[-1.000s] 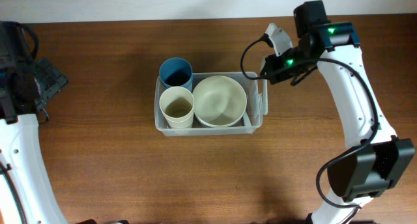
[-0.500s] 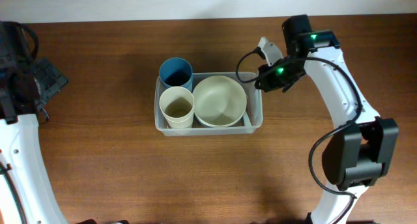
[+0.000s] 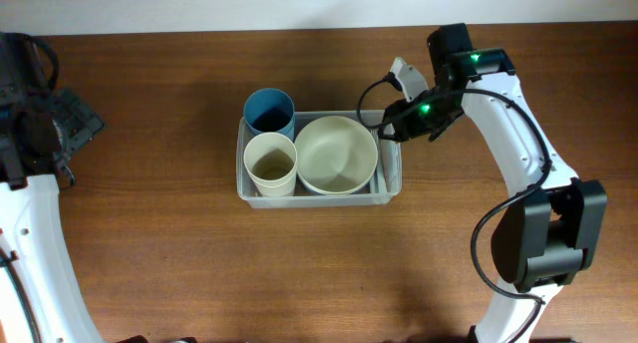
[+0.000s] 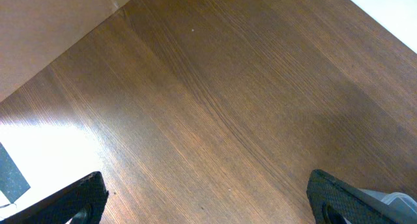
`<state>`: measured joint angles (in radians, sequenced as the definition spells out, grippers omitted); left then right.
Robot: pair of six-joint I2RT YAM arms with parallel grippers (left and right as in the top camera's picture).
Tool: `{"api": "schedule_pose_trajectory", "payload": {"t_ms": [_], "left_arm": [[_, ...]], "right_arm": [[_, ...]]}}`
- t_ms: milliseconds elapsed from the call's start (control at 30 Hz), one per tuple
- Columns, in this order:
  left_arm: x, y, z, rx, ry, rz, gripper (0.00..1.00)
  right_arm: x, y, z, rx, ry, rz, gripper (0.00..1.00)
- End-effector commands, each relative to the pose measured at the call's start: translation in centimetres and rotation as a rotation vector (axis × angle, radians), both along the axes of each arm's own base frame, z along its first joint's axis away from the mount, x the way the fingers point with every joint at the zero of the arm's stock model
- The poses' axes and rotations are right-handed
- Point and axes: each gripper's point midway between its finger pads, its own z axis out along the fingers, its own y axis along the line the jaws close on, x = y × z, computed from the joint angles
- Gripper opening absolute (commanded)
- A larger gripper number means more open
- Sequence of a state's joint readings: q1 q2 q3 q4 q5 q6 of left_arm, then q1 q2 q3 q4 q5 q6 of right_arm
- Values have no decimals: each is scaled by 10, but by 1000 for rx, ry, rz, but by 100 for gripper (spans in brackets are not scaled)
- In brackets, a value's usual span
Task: Pack container
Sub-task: 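Lower the fork into the container's right edge and release, then withdraw the open right gripper up and to the right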
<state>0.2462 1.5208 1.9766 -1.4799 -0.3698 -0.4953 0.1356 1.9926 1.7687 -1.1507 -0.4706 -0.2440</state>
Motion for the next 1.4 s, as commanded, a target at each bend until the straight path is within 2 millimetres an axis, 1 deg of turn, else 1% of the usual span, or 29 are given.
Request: {"api": "schedule_pose_trajectory", "payload": {"t_ms": [0,133,200,233,300,367,400,433,467,500,567,600,633,667,700,767,933,1000,1067,1133,1367], "left_arm": [[0,1,-2,-7,0,14,100],[0,1,-2,-7,0,14,100],[0,1,-2,-7,0,14,100],[0,1,-2,-7,0,14,100],[0,1,-2,-7,0,14,100],[0,1,-2,-7,0,14,100],[0,1,-2,-7,0,14,100],[0,1,-2,-7,0,14,100],[0,1,-2,-7,0,14,100],[0,1,-2,-7,0,14,100],[0,1,-2,-7,0,14,100],[0,1,-2,-7,0,14,100],[0,1,-2,-7,0,14,100],[0,1,-2,-7,0,14,100],[0,1,-2,-7,0,14,100],[0,1,-2,-7,0,14,100],[0,1,-2,-7,0,14,100],[0,1,-2,-7,0,14,100],[0,1,-2,-7,0,14,100],[0,1,-2,-7,0,14,100],[0,1,-2,-7,0,14,100]], "right_arm": [[-3,6,1,14,0,17,49],[-3,6,5,16,0,17,49],[-4,5,17,18,-4,16,50],[-5,5,25,18,-8,16,50],[-5,3,47,15,-33,12,52],[-6,-3,74,10,-66,-1,54],[-6,-9,88,-2,-87,-14,57],[-7,-16,100,-17,-103,-29,59],[-8,-28,113,-47,-115,-70,62],[-9,-40,122,-82,-120,-117,66],[-12,-75,136,-189,-117,-260,82],[-16,-92,142,-239,-110,-326,93],[-21,-107,147,-282,-101,-381,99],[-27,-120,151,-319,-87,-424,99],[-29,-130,154,-337,-88,-450,99],[-32,-140,159,-337,-98,-480,99],[-34,-156,163,-333,-100,-523,99],[-34,-156,163,-333,-101,-523,99],[-34,-149,164,-301,-99,-512,99],[-33,-149,164,-301,-101,-511,99],[-35,-160,163,-360,-104,-528,99]]}}
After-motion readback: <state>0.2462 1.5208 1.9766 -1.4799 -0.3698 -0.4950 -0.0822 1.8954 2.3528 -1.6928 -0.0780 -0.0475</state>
